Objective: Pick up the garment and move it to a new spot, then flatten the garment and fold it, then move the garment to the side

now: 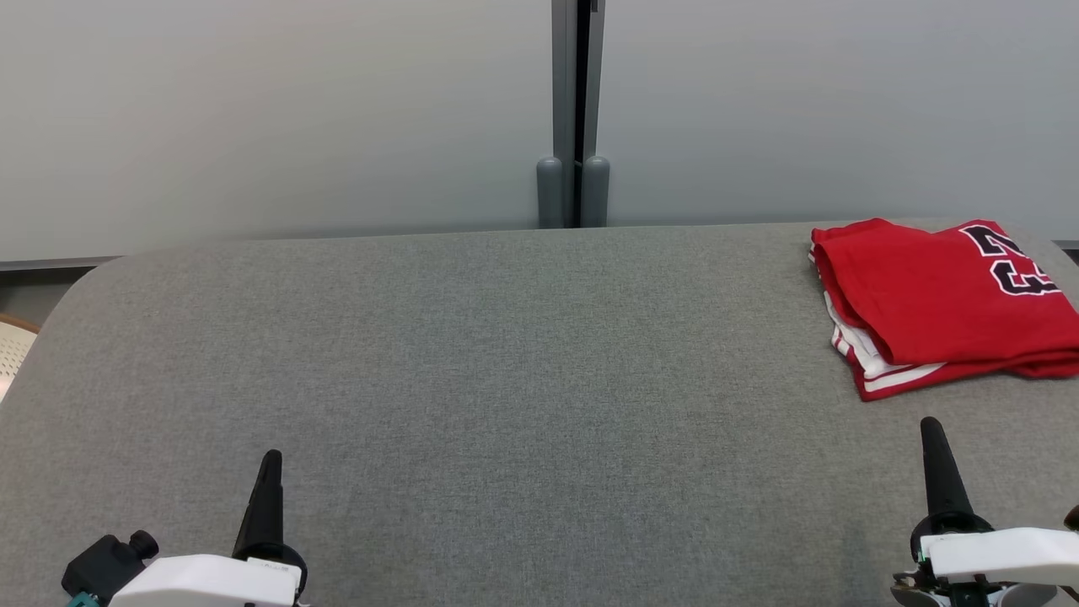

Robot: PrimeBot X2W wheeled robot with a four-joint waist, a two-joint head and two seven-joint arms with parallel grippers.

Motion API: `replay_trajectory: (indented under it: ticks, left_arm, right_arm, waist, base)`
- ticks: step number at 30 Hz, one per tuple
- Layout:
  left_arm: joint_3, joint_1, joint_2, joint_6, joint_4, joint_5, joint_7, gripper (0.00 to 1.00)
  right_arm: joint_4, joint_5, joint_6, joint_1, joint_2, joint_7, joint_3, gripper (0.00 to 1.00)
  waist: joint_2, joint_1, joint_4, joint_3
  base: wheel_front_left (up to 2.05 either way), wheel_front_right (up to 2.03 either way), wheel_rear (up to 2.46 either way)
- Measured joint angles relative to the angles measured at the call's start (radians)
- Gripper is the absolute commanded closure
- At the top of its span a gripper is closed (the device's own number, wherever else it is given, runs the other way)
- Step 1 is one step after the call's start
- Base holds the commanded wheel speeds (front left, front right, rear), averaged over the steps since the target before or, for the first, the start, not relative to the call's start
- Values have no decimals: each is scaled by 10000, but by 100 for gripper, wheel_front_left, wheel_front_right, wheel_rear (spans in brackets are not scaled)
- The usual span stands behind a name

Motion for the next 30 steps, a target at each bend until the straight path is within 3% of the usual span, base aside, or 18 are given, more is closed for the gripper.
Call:
replay_trajectory:
  ticks: [30]
  left_arm:
    - [656,-705,6,-453,309,-2800,792,100]
  right_arm:
    - [190,2920,0,-566,17,792,-451,100]
  waist:
    - [0,0,99,185]
  base:
    - [0,0,0]
